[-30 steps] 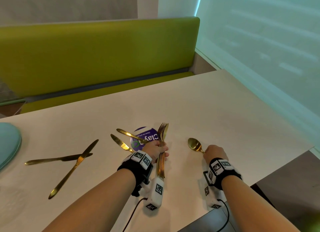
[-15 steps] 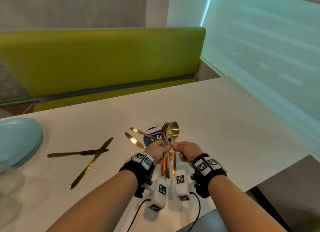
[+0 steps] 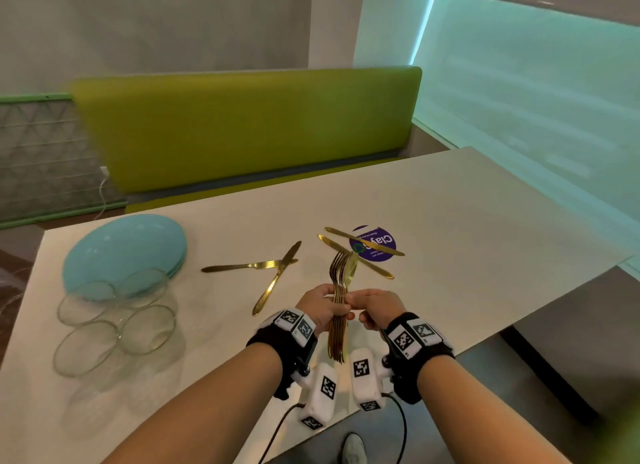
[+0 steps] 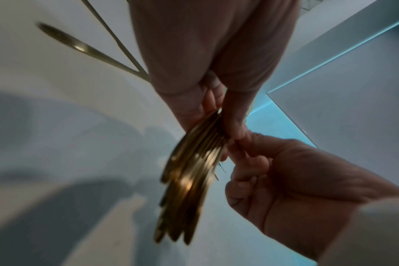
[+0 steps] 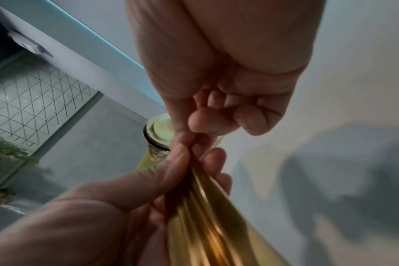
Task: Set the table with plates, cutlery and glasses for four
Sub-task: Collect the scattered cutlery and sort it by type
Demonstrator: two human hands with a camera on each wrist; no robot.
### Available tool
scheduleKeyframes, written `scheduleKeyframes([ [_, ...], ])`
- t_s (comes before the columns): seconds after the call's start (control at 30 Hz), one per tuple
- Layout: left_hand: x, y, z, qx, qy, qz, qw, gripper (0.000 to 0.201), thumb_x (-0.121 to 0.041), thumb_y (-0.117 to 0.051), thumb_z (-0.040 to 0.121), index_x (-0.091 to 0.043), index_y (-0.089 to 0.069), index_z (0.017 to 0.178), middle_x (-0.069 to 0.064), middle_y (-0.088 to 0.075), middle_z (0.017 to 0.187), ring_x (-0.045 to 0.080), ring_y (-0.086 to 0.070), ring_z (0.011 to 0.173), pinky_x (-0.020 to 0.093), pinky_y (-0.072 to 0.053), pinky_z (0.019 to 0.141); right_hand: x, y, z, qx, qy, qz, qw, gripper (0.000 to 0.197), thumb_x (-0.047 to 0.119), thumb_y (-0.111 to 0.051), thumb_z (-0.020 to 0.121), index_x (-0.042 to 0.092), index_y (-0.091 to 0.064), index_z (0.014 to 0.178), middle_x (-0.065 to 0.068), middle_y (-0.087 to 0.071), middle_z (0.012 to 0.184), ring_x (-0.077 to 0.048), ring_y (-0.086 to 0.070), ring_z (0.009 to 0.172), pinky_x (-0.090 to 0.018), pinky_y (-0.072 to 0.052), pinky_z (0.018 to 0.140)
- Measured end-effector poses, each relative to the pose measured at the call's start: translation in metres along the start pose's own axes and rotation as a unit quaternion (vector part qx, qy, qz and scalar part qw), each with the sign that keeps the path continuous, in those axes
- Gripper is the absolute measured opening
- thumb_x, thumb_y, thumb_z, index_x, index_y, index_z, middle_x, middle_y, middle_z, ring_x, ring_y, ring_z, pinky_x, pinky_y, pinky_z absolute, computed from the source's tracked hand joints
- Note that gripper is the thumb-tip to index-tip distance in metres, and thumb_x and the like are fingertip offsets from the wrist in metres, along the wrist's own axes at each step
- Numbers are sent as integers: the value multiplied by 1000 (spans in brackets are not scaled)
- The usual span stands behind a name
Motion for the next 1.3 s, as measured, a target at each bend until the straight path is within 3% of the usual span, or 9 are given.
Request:
scheduleKeyframes([
  [0.17, 29, 36, -46, -11, -5, 16, 1000, 31, 15, -57, 82, -9, -55, 101, 10, -64, 77, 18, -62, 66, 26, -53, 58, -22, -46, -46, -1, -4, -13, 1000, 17, 8, -67, 84, 13, -67, 67, -1, -62, 51, -8, -43, 35, -18, -32, 38],
  [0.33, 52, 69, -77, -52, -2, 59, 997, 35, 16, -59, 79, -4, -58, 108, 10, -65, 81, 19, -64, 67, 30, -54, 63, -33, -81, -80, 20, 0, -95, 995, 17, 14, -67, 84, 17, -65, 68, -3, -66, 69, -12, -49, 49, -21, -35, 43],
  [0.4, 56, 84, -85, -71, -2, 93, 993, 43, 15, -60, 78, 0, -57, 118, 13, -66, 86, 21, -64, 68, 28, -55, 60, -31, -94, -89, 48, 9, -176, 983, 11, 16, -64, 87, 17, -67, 76, 0, -66, 76, -11, -52, 54, -20, -38, 47],
  [0.53, 63, 119, -98, -121, 21, 202, 972, 56, 9, -69, 73, -7, -57, 125, 13, -68, 98, 23, -65, 85, 30, -56, 75, -24, -106, -96, 70, 29, -295, 953, 18, 23, -63, 88, 13, -71, 101, 3, -65, 86, -7, -54, 58, -17, -42, 52],
  [0.6, 65, 140, -105, -146, 26, 275, 950, 53, 7, -71, 73, -8, -60, 123, 13, -69, 108, 18, -60, 88, 25, -51, 73, -22, -107, -96, 66, 28, -307, 949, 21, 26, -63, 88, 11, -70, 102, 2, -65, 86, -7, -53, 58, -18, -42, 52],
  [0.7, 68, 170, -119, -160, 42, 423, 891, 45, -9, -72, 78, -14, -62, 122, 6, -66, 121, 17, -61, 102, 22, -47, 85, -21, -108, -98, 65, 17, -314, 947, 20, 24, -62, 89, 10, -68, 101, 0, -64, 88, -9, -52, 60, -18, -42, 54],
  [0.9, 82, 213, -142, -136, 83, 583, 797, 34, -16, -63, 84, -18, -67, 118, 4, -67, 121, 19, -61, 112, 22, -46, 92, -19, -120, -99, 75, 31, -374, 924, 25, 26, -60, 90, 8, -67, 105, 0, -63, 88, -9, -52, 60, -18, -41, 52],
  [1.07, 93, 228, -154, -123, 85, 640, 754, 36, -12, -55, 89, -15, -62, 124, 7, -62, 127, 22, -57, 118, 24, -44, 96, -19, -136, -103, 91, 49, -416, 904, 28, 29, -58, 91, 9, -66, 109, 0, -64, 93, -11, -55, 68, -18, -44, 55],
  [1.3, 101, 239, -158, -125, 65, 676, 723, 37, -8, -49, 91, -12, -58, 127, 11, -60, 128, 26, -56, 119, 28, -43, 99, -27, -141, -106, 94, 51, -430, 896, 25, 31, -60, 89, 11, -67, 103, 0, -65, 92, -11, -56, 67, -18, -43, 53],
])
Point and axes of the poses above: each hand's wrist, its own z-axis towards the middle knuckle, its own y-axis out of the back of the hand, x = y × z, the point moved 5 cm from there along z, towards the middle knuckle
